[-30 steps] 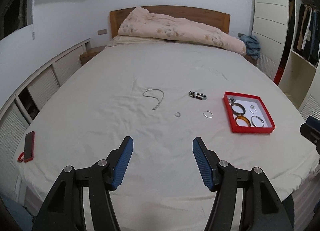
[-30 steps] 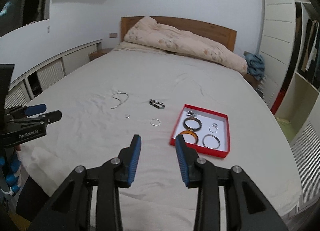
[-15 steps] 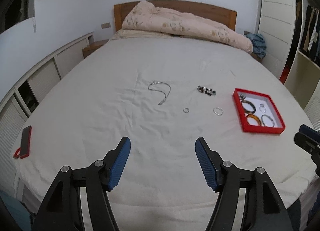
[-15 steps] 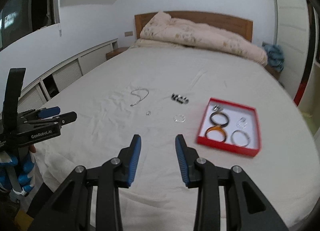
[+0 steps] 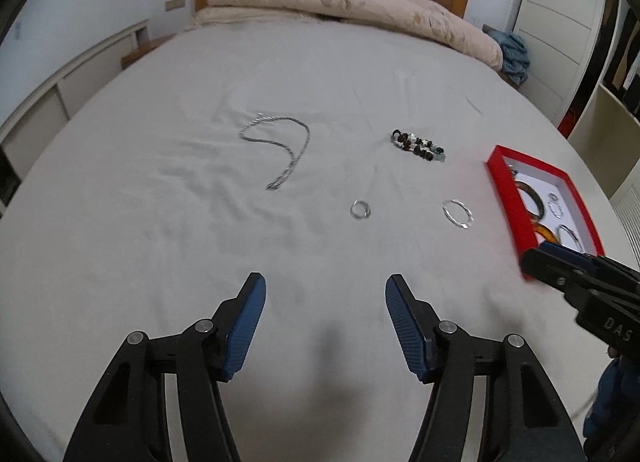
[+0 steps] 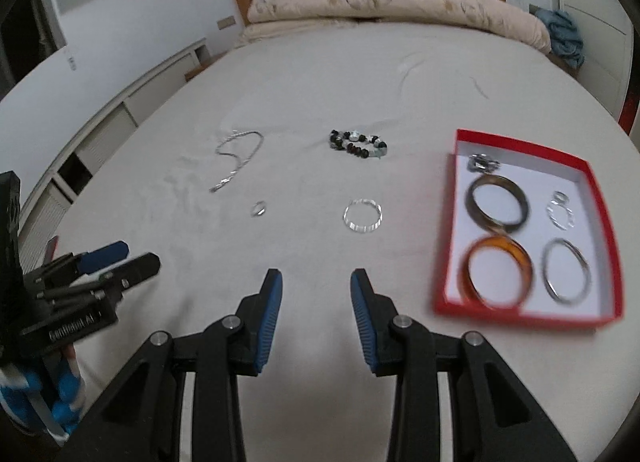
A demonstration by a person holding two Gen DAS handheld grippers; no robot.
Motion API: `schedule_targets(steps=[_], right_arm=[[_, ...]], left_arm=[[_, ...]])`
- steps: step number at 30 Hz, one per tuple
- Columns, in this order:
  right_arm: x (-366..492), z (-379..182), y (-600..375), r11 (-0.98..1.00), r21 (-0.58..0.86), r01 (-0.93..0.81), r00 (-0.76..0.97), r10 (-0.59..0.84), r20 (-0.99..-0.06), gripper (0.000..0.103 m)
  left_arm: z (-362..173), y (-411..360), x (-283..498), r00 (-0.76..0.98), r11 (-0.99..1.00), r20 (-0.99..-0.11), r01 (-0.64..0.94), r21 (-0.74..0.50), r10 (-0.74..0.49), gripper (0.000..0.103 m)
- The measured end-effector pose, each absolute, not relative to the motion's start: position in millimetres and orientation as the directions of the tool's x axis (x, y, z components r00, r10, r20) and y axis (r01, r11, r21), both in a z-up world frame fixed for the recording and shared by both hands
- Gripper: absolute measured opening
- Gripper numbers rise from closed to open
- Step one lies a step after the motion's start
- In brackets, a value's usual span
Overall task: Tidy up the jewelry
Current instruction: 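Grasp a silver ring with the left tool while the right tool grasps a twisted silver hoop earring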
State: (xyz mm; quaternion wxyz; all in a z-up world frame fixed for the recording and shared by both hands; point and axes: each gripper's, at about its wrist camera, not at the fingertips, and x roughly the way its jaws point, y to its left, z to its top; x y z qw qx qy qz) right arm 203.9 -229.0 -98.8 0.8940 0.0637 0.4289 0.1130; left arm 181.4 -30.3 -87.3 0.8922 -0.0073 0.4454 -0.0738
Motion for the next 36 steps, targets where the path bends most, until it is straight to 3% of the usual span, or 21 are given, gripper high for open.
schedule_targets(steps=[12,17,21,22,29,36], right_arm=[[298,-152,-233,0.982,0.173,-0.076,0.536,0.187,-0.823,0.034],[310,-166,-230,0.984,0.153,-0.086,0.518,0.176,-0.837,0.036],[312,-170,-232,0.984,0.159,-0.081,0.521,0.178,-0.834,0.038],[311,-170,-232,0.983,0.162,-0.083,0.525,0.181,-0.832,0.038],[308,-170,-233,0.98,0.173,-0.101,0.533,0.2,-0.822,0.038],[300,-168,-238,0.974,0.203,-0.096,0.546,0.222,-0.808,0.031]], left_arm=[[-136,-58,266,0.553,0.98,-0.818,0.186,-0.064,-0.158,0.056],[-149,-65,274,0.545,0.976,-0.825,0.215,-0.038,-0.152,0.046],[-150,-66,277,0.542,0.972,-0.822,0.23,-0.053,-0.174,0.023],[-149,-66,277,0.54,0.971,-0.823,0.232,-0.059,-0.179,0.021],[-150,-72,279,0.544,0.972,-0.822,0.231,-0.047,-0.169,0.02],[-151,-74,279,0.548,0.973,-0.819,0.223,-0.052,-0.17,0.02]])
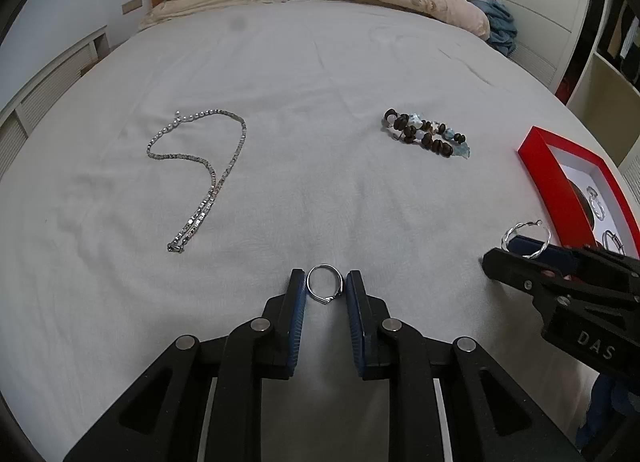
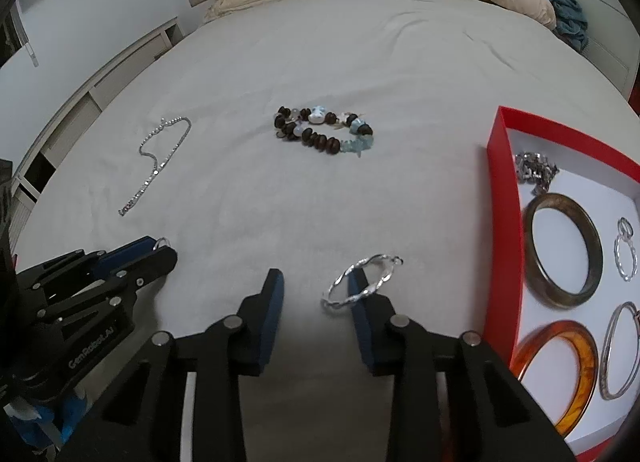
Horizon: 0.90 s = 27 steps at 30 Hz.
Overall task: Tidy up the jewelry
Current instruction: 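Grasp a silver ring with the left tool while the right tool grasps a twisted silver hoop earring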
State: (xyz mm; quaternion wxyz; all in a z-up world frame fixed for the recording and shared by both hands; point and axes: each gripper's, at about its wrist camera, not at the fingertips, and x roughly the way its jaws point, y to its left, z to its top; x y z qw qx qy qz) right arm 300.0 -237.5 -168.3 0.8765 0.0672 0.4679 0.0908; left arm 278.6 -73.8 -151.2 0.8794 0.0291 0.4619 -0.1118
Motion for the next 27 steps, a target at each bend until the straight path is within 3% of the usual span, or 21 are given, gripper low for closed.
schedule_targets(steps=[6,11,19,27], right_arm=[[289,-169,-239,0.972,0.21,-0.102,0.56,0.231,-0.796,0.028],[293,-172,-240,0.976,0.196,-0.099,0.543,0.218,-0.811,0.01],[320,-177,-235,0.971,0.198,-0.135,0.446,0.238,-0.863,0.004],[294,-162,-235,0.952,0.267,-0.15,0.53,0.305,-0.791,0.003]], left_arm=[[-152,-73,278,0.552,0.974,-0.815,0.219,-0.062,-0.176,0.02],[-153,-73,278,0.553,0.974,-0.814,0.215,-0.067,-0.178,0.02],[-151,-72,283,0.544,0.972,-0.816,0.217,-0.09,-0.197,0.019],[-141,-67,280,0.544,0.971,-0.809,0.203,-0.127,-0.22,0.019]])
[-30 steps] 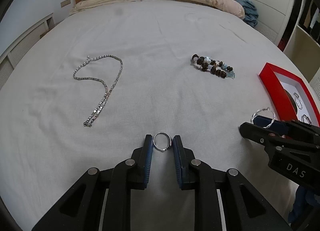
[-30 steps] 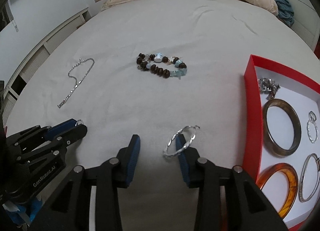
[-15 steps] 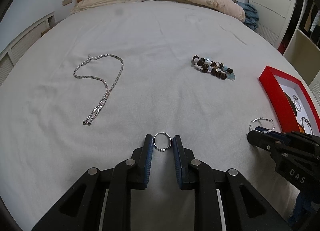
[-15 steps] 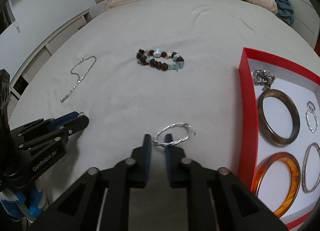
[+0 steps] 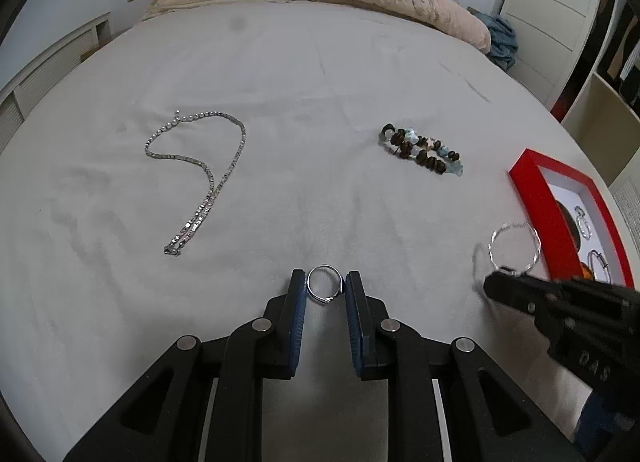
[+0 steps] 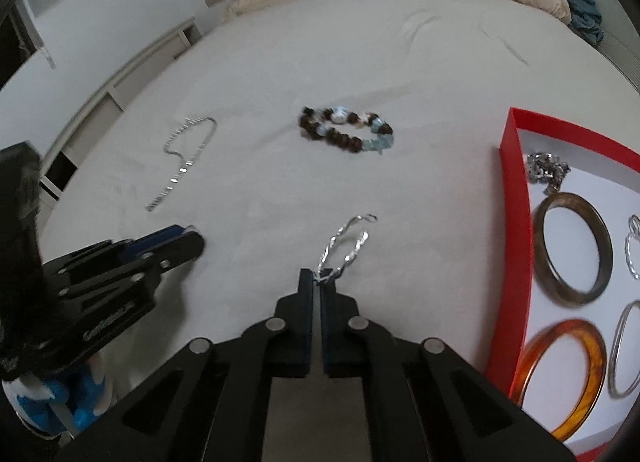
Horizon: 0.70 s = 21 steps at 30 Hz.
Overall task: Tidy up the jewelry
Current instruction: 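Grasp a silver ring with the left tool while the right tool grasps a twisted silver hoop earring, then carry the ring and hoop earring into the red box and open both tools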
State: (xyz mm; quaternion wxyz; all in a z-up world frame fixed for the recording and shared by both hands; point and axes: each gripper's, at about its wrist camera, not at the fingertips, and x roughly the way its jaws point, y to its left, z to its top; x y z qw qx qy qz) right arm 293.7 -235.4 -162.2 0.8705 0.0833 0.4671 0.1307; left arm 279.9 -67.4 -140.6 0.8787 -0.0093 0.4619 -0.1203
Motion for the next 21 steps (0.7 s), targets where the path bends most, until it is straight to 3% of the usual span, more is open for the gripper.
schedule_targets(steps=[13,21], right_arm=[[257,-118,-247,0.944,0.282,-0.172,0.621,0.326,-0.712,0.003],[239,-89,-295,0.954,0.273,-0.123,0.678,0.282,-0.679,0.003]], left_arm=[[-104,-81,265,0.58,0.966,-0.778,0.224,-0.132,-0.24,0.019],[-71,-141,256,0.59,0.934,-0.738,0.323,-0.156,-0.327,0.019]])
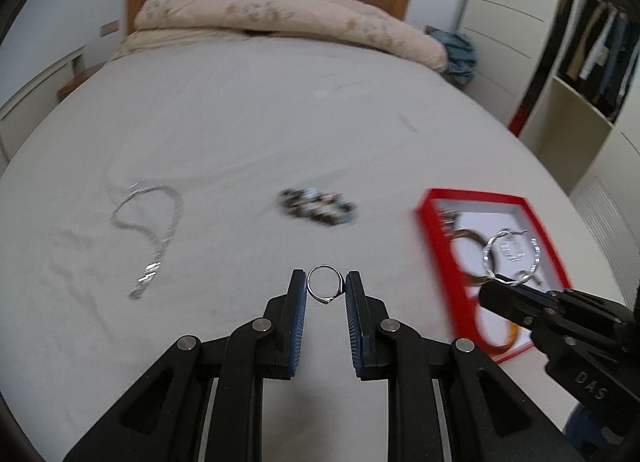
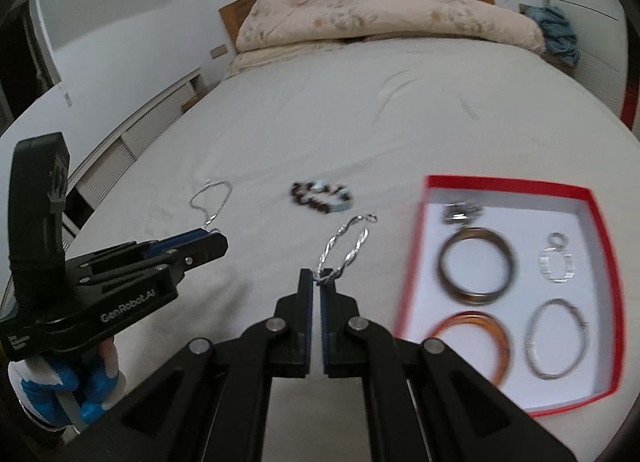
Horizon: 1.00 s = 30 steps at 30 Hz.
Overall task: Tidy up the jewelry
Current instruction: 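Carry the ring and hoop earring into the red box and open both tools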
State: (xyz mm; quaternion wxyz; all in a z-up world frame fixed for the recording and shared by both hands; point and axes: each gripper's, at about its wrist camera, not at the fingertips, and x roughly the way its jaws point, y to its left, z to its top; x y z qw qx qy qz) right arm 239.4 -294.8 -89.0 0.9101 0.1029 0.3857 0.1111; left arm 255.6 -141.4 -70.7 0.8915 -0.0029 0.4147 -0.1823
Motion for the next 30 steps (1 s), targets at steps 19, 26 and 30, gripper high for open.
schedule_targets(steps=[19,26,30], right_arm=[[214,-145,-450,0.915,0.376,0.15,0.612,0.213,-0.762,0.003],[208,-148,-452,0.883,0.426,0.197,0.591,0.24,-0.77,0.007],[201,-146,-453,0.876,0.427,0.224,0.566,0.24,-0.789,0.016]], left_arm=[[-107,-317,234,0.427,0.836,-0.812,0.532,-0.132,-0.399,0.019],[-129,-317,232,0.382,0.848,-0.86,0.519,-0.103,-0.338,0.02],[-125,-310,228,0.385,0.857,-0.863,0.505,-0.101,-0.328,0.021]])
